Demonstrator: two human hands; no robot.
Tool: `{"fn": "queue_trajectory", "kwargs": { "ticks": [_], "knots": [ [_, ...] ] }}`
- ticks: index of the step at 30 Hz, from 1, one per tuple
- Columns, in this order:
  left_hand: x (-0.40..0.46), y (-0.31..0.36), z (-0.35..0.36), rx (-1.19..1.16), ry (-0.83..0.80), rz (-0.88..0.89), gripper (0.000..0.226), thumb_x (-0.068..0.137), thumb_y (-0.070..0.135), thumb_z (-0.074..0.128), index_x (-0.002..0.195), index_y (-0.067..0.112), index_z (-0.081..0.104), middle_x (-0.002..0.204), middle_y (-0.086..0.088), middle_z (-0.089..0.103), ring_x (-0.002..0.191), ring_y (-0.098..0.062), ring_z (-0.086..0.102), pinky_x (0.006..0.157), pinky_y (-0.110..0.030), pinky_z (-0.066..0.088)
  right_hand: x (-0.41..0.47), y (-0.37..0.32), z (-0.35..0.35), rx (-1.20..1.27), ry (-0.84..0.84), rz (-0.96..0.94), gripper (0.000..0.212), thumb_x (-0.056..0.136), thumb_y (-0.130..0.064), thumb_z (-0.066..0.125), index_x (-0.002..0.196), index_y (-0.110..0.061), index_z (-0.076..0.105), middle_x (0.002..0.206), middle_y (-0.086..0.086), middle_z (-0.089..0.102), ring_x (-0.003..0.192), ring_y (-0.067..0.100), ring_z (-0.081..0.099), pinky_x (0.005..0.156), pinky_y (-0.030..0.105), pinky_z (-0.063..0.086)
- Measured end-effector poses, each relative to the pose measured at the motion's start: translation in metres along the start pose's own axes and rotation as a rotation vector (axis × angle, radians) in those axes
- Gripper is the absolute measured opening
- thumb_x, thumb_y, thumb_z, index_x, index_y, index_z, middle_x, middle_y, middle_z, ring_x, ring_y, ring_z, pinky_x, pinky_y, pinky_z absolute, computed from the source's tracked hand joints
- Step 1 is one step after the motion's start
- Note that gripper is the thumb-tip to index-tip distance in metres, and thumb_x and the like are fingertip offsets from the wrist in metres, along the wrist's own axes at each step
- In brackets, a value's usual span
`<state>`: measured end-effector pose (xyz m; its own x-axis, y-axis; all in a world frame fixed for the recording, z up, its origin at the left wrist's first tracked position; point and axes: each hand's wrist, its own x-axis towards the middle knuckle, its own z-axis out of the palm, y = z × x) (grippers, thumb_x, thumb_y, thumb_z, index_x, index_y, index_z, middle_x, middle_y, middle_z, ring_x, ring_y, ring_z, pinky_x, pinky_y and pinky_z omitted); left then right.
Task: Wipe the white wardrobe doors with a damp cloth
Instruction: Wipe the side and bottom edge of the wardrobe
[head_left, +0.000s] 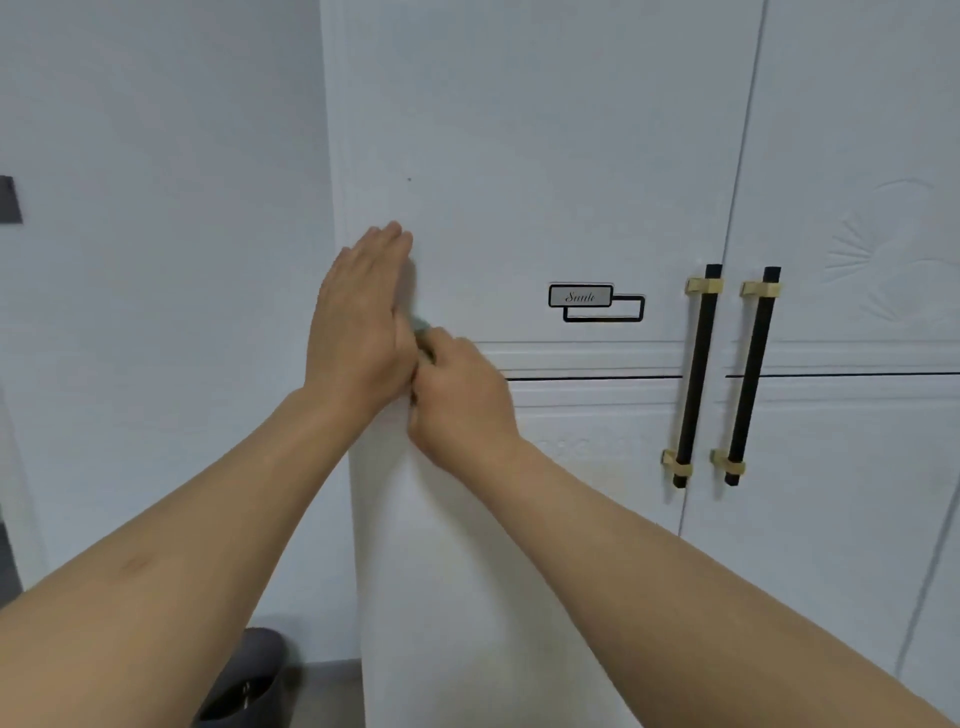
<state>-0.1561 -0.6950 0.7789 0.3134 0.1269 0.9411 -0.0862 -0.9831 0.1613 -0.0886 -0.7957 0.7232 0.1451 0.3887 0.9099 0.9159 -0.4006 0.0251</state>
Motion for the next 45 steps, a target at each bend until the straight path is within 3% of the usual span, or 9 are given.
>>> {"fn": "queue_trajectory", "kwargs": {
  "ticks": [4, 8, 13, 16, 22, 25, 31, 38, 45],
  "knots": [
    [-0.010, -0.005, -0.014, 0.145, -0.111, 0.067, 0.070, 0.079, 0.012, 0.025, 0.143, 0.005, 0.052, 0.155, -0.007, 0.044, 0.148, -0.023, 0.032, 0.121, -0.041, 0.027, -0.009, -0.013, 0.019, -0.037, -0.043, -0.225, 0.022, 0.057, 0.011, 0.063, 0.074, -0.002, 0.062, 0.080, 0.010, 0.056, 0.064, 0.030, 0.046, 0.049, 0.024, 0.023],
    [-0.008, 0.008, -0.021, 0.317, -0.243, 0.161, 0.043, 0.064, 0.006, 0.031, 0.102, 0.006, 0.051, 0.122, -0.009, 0.047, 0.112, -0.030, 0.042, 0.093, -0.048, 0.045, -0.031, 0.049, -0.019, -0.241, -0.036, -0.296, 0.047, 0.078, -0.009, 0.040, 0.112, -0.018, 0.072, 0.097, 0.006, 0.062, 0.073, 0.029, 0.050, 0.048, 0.029, 0.032],
    [-0.020, 0.015, -0.016, 0.411, -0.393, 0.022, 0.077, 0.080, -0.004, 0.046, 0.153, 0.003, 0.022, 0.168, -0.012, 0.005, 0.155, -0.029, 0.000, 0.124, -0.043, 0.019, -0.073, 0.141, -0.080, -0.383, -0.112, 0.037, 0.053, 0.073, -0.007, 0.079, 0.122, -0.024, 0.070, 0.119, 0.009, 0.063, 0.087, 0.035, 0.057, 0.055, 0.038, 0.053],
    [-0.020, 0.024, -0.015, 0.446, -0.425, -0.004, 0.083, 0.086, 0.001, 0.050, 0.158, 0.002, 0.009, 0.168, -0.012, -0.005, 0.155, -0.028, -0.007, 0.125, -0.040, 0.014, -0.082, 0.150, -0.098, -0.385, -0.176, 0.214, 0.058, 0.084, -0.010, 0.072, 0.139, -0.023, 0.059, 0.131, 0.014, 0.057, 0.106, 0.039, 0.056, 0.071, 0.041, 0.053],
    [-0.022, 0.028, -0.020, 0.514, -0.498, -0.051, 0.088, 0.085, 0.002, 0.046, 0.160, 0.004, 0.000, 0.168, -0.011, -0.012, 0.155, -0.025, -0.012, 0.126, -0.038, 0.010, -0.065, 0.126, -0.089, -0.205, -0.055, 0.776, 0.062, 0.096, -0.006, 0.052, 0.153, 0.001, 0.027, 0.139, 0.023, 0.048, 0.110, 0.036, 0.060, 0.083, 0.038, 0.050],
    [-0.022, 0.028, -0.017, 0.516, -0.494, -0.049, 0.089, 0.086, 0.005, 0.049, 0.159, 0.003, -0.002, 0.168, -0.011, -0.013, 0.155, -0.026, -0.011, 0.125, -0.041, 0.015, -0.048, 0.100, -0.076, -0.104, 0.012, 0.693, 0.070, 0.094, -0.004, 0.050, 0.158, -0.008, 0.021, 0.147, 0.014, 0.042, 0.106, 0.029, 0.058, 0.081, 0.034, 0.047],
    [-0.021, 0.019, -0.011, 0.587, -0.496, 0.002, 0.090, 0.087, 0.011, 0.050, 0.158, -0.001, -0.003, 0.166, -0.018, -0.013, 0.155, -0.033, -0.010, 0.125, -0.044, 0.015, -0.025, 0.043, -0.043, -0.201, -0.194, 0.275, 0.076, 0.090, -0.001, 0.046, 0.160, -0.012, 0.019, 0.157, 0.017, 0.029, 0.122, 0.039, 0.050, 0.088, 0.042, 0.048],
    [-0.023, 0.018, -0.018, 0.661, -0.518, 0.091, 0.091, 0.087, 0.019, 0.048, 0.157, -0.003, -0.005, 0.166, -0.021, -0.014, 0.154, -0.036, -0.010, 0.125, -0.045, 0.016, -0.054, 0.113, -0.082, -0.265, -0.048, 0.633, 0.074, 0.097, -0.004, 0.046, 0.160, -0.008, 0.007, 0.146, 0.021, 0.034, 0.114, 0.038, 0.053, 0.084, 0.041, 0.045],
    [-0.043, 0.010, -0.004, 0.551, -0.431, 0.101, 0.093, 0.081, 0.012, 0.051, 0.157, -0.002, -0.001, 0.166, -0.022, -0.010, 0.154, -0.036, -0.010, 0.126, -0.047, 0.005, -0.122, 0.098, -0.036, -0.200, -0.055, 0.698, 0.080, 0.092, -0.002, 0.052, 0.160, -0.005, 0.012, 0.151, 0.018, 0.034, 0.104, 0.036, 0.058, 0.079, 0.037, 0.048]
  ]
}}
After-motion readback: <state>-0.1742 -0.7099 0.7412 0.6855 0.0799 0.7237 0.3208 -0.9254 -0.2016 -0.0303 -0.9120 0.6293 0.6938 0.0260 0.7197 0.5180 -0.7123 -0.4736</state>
